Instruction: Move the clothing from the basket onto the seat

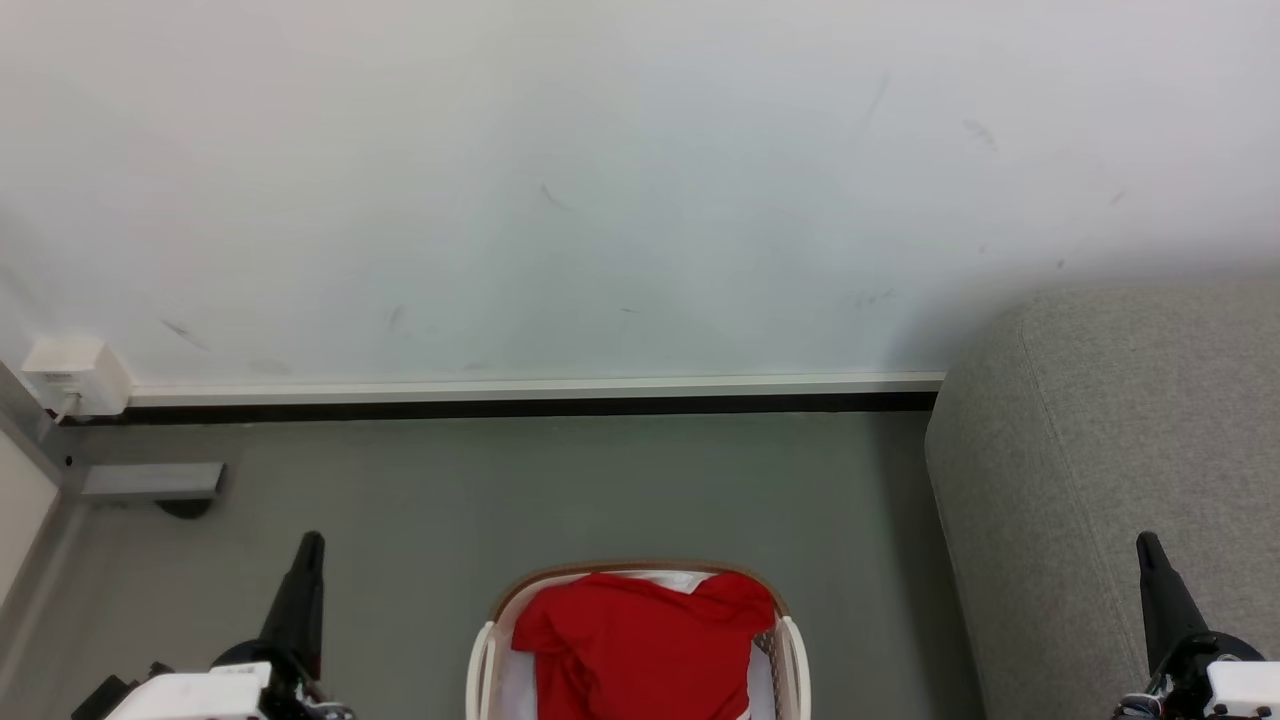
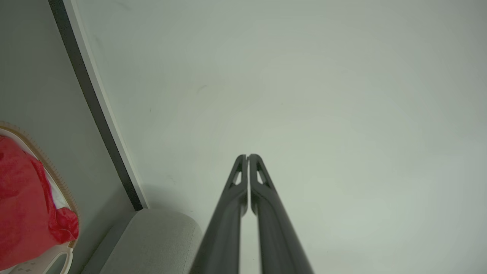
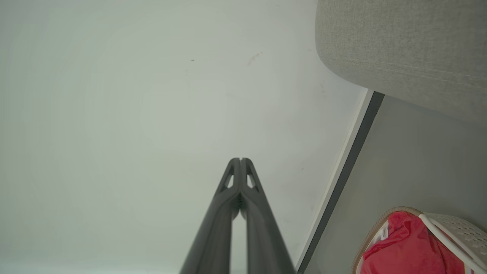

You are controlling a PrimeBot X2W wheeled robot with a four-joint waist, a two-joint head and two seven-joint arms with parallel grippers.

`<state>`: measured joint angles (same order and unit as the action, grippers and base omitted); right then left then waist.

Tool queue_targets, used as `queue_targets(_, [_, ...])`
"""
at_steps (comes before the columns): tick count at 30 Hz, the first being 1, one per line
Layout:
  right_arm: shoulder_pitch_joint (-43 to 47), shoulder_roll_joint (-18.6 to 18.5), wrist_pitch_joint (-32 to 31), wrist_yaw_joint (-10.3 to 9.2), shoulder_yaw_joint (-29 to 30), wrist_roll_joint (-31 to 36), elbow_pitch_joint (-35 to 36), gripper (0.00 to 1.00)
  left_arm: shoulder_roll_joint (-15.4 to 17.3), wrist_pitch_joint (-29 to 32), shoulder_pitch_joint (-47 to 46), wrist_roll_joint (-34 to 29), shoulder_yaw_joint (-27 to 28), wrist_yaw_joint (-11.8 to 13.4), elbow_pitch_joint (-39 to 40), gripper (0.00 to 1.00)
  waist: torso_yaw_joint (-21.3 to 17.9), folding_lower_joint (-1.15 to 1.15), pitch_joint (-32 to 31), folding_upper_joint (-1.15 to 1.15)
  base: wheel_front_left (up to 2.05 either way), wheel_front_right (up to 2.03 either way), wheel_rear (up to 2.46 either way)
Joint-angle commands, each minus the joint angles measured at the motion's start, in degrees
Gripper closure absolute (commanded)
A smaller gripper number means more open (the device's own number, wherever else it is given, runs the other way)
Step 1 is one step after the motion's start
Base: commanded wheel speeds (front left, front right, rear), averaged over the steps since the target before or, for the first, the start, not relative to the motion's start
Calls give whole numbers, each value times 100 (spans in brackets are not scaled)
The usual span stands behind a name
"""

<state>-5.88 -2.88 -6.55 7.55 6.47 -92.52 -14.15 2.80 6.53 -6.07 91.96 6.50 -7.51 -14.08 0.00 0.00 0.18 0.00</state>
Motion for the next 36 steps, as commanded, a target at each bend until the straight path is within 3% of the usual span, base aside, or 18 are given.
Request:
queue_targets(1, [-78, 0, -9, -13, 18, 23, 29, 100, 16, 16, -44, 87, 8, 4, 6, 100, 0, 0, 0, 0, 0, 0, 0])
queue_targets(30, [-79, 0, -9, -13, 18, 24, 29, 100, 16, 16, -44, 87, 8, 4, 6, 100, 0, 0, 0, 0, 0, 0, 0])
queue_targets(31, [7, 0, 0, 0, -3, -1, -16, 0, -2, -4, 6, -2, -1, -1, -15, 0, 0, 0, 0, 0, 0, 0, 0])
queue_targets(36, [154, 42, 65, 0, -76, 20, -126, 0, -36, -66, 147, -9, -56, 1, -125, 0, 0, 0, 0, 0, 0, 0, 0])
